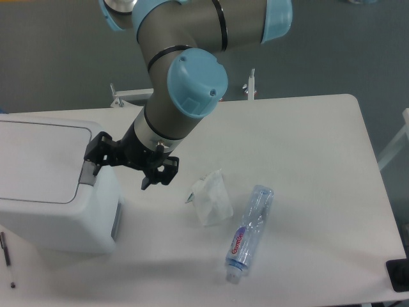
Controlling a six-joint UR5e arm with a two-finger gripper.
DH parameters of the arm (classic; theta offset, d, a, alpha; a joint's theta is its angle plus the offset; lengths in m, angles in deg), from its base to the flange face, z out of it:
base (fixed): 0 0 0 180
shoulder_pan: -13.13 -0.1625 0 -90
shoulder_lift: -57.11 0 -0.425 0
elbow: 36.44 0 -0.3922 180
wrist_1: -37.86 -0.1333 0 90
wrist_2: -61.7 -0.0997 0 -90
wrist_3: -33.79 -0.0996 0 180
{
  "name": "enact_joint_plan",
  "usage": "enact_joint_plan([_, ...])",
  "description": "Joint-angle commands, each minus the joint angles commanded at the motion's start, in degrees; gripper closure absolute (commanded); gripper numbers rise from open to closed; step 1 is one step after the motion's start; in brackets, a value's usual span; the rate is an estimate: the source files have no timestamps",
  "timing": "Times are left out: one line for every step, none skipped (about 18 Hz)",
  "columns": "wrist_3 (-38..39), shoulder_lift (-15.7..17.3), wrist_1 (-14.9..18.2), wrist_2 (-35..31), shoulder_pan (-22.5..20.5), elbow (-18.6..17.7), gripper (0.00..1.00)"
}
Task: Open the trash can
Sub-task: 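Hook the gripper under the bin lid's front edge, then lift the gripper to flip the bin lid open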
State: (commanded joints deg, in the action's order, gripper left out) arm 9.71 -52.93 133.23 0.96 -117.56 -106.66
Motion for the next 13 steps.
enact_joint_plan([0.0,0.0,-0.1,0.0,0.0,0.0,0.00])
enact_joint_plan([0.0,-0.1,-0.1,0.0,0.0,0.0,0.00])
enact_joint_plan([0.0,-0.1,-0.1,0.0,0.0,0.0,0.00])
enact_joint_plan([0.0,-0.1,-0.1,0.0,0.0,-0.1,0.00])
enact_joint_plan([0.0,-0.1,-0.1,0.0,0.0,-0.3,0.00])
enact_joint_plan([0.0,0.0,-0.1,0.0,0.0,-0.4,0.00])
enact_joint_plan([0.0,0.0,-0.1,0.0,0.0,-0.4,0.00])
enact_joint_plan([-0.1,0.0,0.0,0.0,0.0,-0.4,0.00])
enact_joint_plan([0.0,0.1,0.0,0.0,0.0,-0.4,0.00])
enact_joint_plan([0.0,0.1,0.0,0.0,0.0,-0.4,0.00])
enact_joint_plan([-0.1,0.1,0.0,0.0,0.0,-0.4,0.00])
enact_joint_plan([0.0,0.1,0.0,0.0,0.0,-0.4,0.00])
enact_joint_plan([0.0,0.1,0.0,0.0,0.0,-0.4,0.00])
